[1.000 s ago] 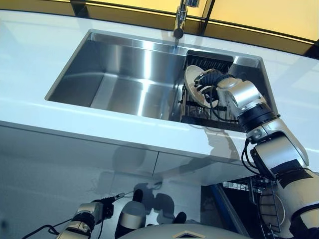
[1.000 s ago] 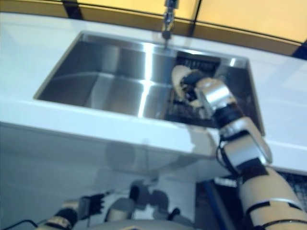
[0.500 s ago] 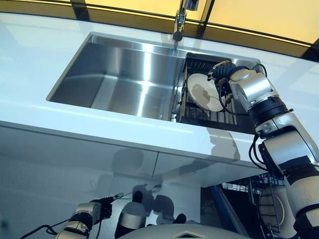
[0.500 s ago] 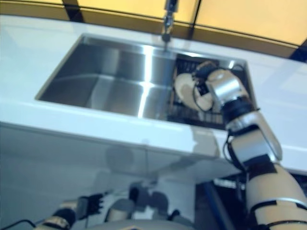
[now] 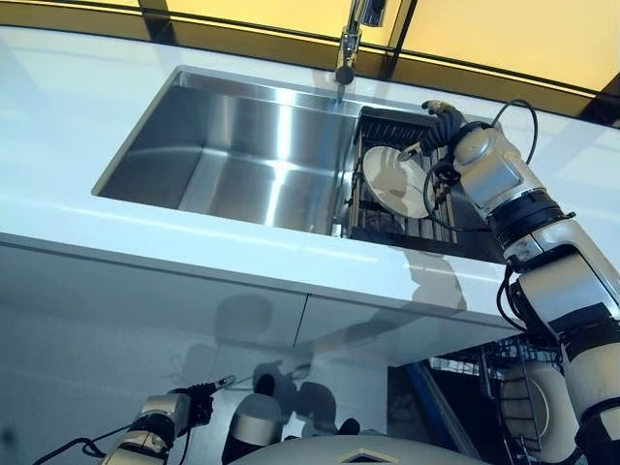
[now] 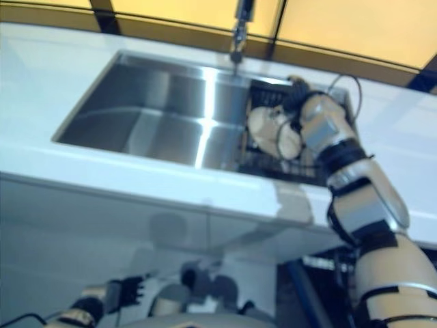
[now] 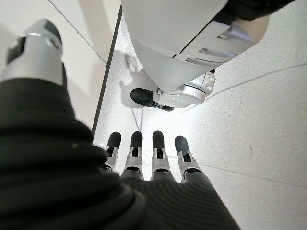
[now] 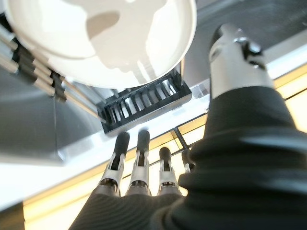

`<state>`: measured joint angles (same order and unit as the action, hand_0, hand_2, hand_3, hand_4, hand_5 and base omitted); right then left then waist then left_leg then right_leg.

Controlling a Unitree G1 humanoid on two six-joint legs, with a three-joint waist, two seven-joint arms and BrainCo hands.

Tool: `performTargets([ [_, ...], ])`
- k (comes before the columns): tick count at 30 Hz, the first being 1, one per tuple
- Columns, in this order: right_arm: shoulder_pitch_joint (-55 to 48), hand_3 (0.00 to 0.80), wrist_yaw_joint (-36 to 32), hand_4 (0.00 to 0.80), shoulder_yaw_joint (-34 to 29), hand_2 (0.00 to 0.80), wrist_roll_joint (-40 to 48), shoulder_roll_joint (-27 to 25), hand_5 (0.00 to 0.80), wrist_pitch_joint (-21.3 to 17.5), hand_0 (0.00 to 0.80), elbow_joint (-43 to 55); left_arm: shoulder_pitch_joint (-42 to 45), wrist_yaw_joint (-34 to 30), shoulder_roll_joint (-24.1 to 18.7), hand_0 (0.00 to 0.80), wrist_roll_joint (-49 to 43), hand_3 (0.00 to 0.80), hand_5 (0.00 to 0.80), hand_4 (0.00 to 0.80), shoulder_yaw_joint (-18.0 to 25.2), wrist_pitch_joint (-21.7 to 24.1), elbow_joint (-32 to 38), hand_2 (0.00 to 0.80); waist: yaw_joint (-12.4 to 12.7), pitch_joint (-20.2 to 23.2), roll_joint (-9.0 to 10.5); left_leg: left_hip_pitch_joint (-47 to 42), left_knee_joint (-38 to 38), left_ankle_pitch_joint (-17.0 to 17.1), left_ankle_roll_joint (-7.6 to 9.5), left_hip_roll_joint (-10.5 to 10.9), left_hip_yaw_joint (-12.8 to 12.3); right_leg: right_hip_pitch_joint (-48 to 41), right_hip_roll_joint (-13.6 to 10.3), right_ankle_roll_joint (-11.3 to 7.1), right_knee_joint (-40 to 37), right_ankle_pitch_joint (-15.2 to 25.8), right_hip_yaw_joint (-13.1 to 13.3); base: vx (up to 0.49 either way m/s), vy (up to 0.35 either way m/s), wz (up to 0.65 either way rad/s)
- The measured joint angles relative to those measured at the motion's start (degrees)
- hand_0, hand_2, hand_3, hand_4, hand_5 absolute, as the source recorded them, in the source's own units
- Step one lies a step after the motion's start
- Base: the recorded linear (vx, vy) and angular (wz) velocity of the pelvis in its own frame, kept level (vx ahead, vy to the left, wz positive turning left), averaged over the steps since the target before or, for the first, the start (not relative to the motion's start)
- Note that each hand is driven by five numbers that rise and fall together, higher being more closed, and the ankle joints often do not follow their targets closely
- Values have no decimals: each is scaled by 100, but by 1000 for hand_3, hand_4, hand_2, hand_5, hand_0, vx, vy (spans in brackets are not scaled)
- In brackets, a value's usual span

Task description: Take plates into dishwasher

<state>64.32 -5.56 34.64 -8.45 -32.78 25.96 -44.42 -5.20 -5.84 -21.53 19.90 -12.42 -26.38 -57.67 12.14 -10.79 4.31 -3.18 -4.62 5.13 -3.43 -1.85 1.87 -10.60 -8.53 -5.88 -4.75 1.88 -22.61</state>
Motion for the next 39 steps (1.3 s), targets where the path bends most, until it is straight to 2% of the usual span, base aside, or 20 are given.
performTargets([
  [8, -391, 0, 354, 0, 0, 0, -42, 39, 0, -135, 0, 19, -23, -44, -71, 0, -59, 0, 0, 0, -111, 213, -15, 0, 0, 3, 63, 480, 131, 32, 12, 2, 45, 420, 0, 12, 58, 21, 2, -125, -33, 3],
  [18, -515, 0, 492, 0, -8, 0, -35, 39, 0, -135, 0, 103, -131, -39, -111, 0, -58, 0, 0, 0, -109, 315, 24, 0, -9, -264, -50, 586, 121, 30, 10, 3, 46, 528, 0, 13, 53, 22, 3, -47, 0, 0],
  [26, -784, 0, 528, 0, -67, 0, 20, 37, 0, -134, 0, 468, -221, -36, -101, 0, -59, 0, 0, 0, -108, 312, 43, 0, -25, -365, -85, 579, 109, 29, 10, 6, 37, 529, -3, 13, 46, 21, 9, 0, 0, 0],
  [36, -1516, 0, 473, 0, -490, 0, 118, 34, 0, -135, 0, 1374, -209, -25, -95, 0, -61, 0, 0, 0, -93, 307, 113, 0, -62, -372, -86, 495, 57, 29, 12, -1, -28, 504, -9, 13, 56, 21, 78, 8, -1, -2],
  [39, -1654, 0, 366, 0, -517, 0, 102, 35, 0, -135, 0, 1569, -193, 2, -94, 0, -108, 0, 0, 0, -80, 304, 114, 0, -177, -375, -79, 423, 0, 36, 21, -1, -41, 465, -13, 12, 56, 21, 94, 47, 0, -3],
])
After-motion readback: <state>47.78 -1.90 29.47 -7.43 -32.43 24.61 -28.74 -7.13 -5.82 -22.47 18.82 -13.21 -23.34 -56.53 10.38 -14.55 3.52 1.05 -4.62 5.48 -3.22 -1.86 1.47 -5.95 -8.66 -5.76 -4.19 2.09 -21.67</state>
